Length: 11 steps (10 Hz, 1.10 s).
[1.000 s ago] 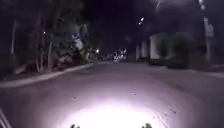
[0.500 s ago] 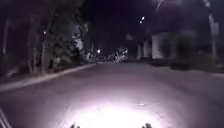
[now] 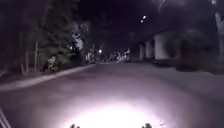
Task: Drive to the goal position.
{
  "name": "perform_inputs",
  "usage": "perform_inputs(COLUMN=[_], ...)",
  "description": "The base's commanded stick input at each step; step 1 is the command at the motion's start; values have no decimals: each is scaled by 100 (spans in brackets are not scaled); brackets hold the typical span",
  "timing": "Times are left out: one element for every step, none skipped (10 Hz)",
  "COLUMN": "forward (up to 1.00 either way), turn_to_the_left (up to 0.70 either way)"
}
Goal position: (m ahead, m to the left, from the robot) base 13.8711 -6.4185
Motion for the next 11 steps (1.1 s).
perform_inputs(forward=[85, 85, 85, 85, 85, 85, 85, 85, 85, 85, 85], turn_to_the_left=[0, 0, 0, 0, 0, 0, 0, 0, 0, 0, 0])
